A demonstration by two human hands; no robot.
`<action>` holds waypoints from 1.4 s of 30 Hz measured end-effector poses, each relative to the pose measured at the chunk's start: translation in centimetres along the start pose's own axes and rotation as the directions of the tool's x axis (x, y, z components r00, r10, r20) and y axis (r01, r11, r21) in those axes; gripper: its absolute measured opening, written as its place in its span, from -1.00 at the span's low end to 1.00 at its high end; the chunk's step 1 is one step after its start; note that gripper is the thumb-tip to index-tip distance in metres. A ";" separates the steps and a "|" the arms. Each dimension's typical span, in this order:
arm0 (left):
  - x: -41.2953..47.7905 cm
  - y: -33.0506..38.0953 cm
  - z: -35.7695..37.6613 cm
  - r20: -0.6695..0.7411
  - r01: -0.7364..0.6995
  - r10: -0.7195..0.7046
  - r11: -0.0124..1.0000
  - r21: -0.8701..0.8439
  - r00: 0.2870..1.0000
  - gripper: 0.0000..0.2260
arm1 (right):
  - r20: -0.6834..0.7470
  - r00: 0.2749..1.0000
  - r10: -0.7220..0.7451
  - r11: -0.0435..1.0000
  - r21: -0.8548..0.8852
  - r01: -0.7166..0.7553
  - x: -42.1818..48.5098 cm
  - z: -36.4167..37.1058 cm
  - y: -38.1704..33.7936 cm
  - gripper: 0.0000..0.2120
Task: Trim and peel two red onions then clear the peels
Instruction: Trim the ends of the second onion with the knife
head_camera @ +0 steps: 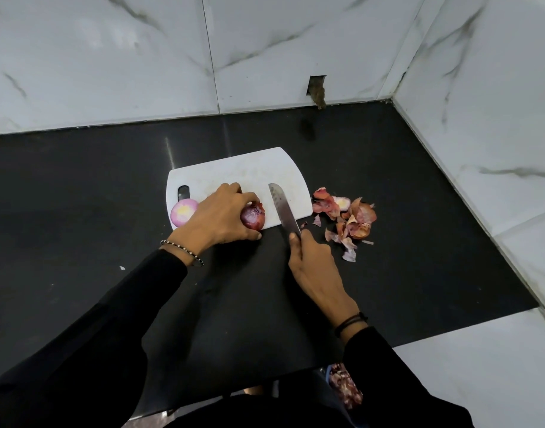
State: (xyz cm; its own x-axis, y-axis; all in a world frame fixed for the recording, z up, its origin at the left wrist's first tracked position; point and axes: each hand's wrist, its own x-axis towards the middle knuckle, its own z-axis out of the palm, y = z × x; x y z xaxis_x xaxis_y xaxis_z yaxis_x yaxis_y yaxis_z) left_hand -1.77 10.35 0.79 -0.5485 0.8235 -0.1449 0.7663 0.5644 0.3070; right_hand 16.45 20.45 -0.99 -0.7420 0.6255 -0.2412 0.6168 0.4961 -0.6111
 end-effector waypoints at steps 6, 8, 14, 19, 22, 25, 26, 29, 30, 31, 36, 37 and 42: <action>1.0 1.1 0.1 -0.064 -0.008 0.001 0.994 -0.106 0.998 -0.43 | 0.021 0.999 0.043 0.997 0.064 -0.045 0.1 -0.1 0.1 -0.69; 1.2 1.3 0.4 -0.090 -0.005 -0.013 0.979 -0.204 0.996 -0.46 | 0.025 0.998 0.062 0.993 0.098 -0.064 0.2 -0.3 0.3 -0.67; 1.4 1.9 1.3 -0.185 -0.028 -0.083 0.849 -0.528 0.979 -0.48 | 0.010 0.997 0.077 0.974 0.211 -0.077 0.4 -0.8 0.4 -0.66; 1.1 1.4 1.7 -0.164 -0.040 -0.085 0.769 -0.638 0.983 -0.45 | -0.003 0.996 0.084 0.958 0.275 -0.080 0.5 -1.0 0.2 -0.66; 0.7 0.7 2.0 -0.148 -0.037 -0.078 0.760 -0.649 0.986 -0.44 | 0.013 0.996 0.088 0.952 0.293 -0.088 0.4 -1.1 0.1 -0.68; 0.4 0.0 1.9 -0.148 -0.040 -0.066 0.785 -0.619 0.987 -0.47 | 0.022 0.996 0.086 0.952 0.295 -0.089 0.3 -1.2 -0.1 -0.69; 0.3 -0.1 1.8 -0.144 -0.034 -0.069 0.788 -0.614 0.987 -0.47 | 0.026 0.996 0.087 0.952 0.294 -0.090 0.3 -1.2 -0.2 -0.69; 0.1 -0.4 1.6 -0.125 -0.015 -0.076 0.799 -0.601 0.989 -0.45 | 0.029 0.996 0.085 0.953 0.289 -0.090 0.2 -1.3 -0.5 -0.68; 0.0 -0.5 1.6 -0.121 -0.009 -0.079 0.802 -0.598 0.989 -0.44 | 0.030 0.996 0.079 0.954 0.289 -0.084 0.1 -1.3 -0.6 -0.68; -0.1 -0.6 1.6 -0.120 -0.004 -0.085 0.802 -0.598 0.989 -0.42 | 0.035 0.997 0.070 0.954 0.289 -0.077 0.1 -1.3 -0.7 -0.68; -0.4 -0.4 1.7 -0.110 0.037 -0.129 0.797 -0.603 0.986 -0.35 | 0.053 0.998 0.021 0.963 0.267 -0.035 0.0 -1.1 -1.1 -0.69; -0.4 -0.2 1.7 -0.112 0.039 -0.132 0.799 -0.600 0.985 -0.33 | 0.057 0.998 0.017 0.964 0.265 -0.032 0.0 -1.1 -1.1 -0.69; -0.5 0.4 1.3 -0.150 0.012 -0.111 0.840 -0.542 0.982 -0.29 | 0.070 0.997 0.014 0.957 0.287 -0.033 -0.1 -1.0 -1.2 -0.70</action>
State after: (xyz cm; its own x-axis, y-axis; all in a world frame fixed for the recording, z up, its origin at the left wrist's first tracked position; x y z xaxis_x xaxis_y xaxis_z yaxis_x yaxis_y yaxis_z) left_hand -0.71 10.26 -0.23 -0.6739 0.7380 -0.0351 0.4563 0.4531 0.7658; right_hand 16.03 20.35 0.52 -0.7502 0.5883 -0.3017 0.5399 0.2817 -0.7932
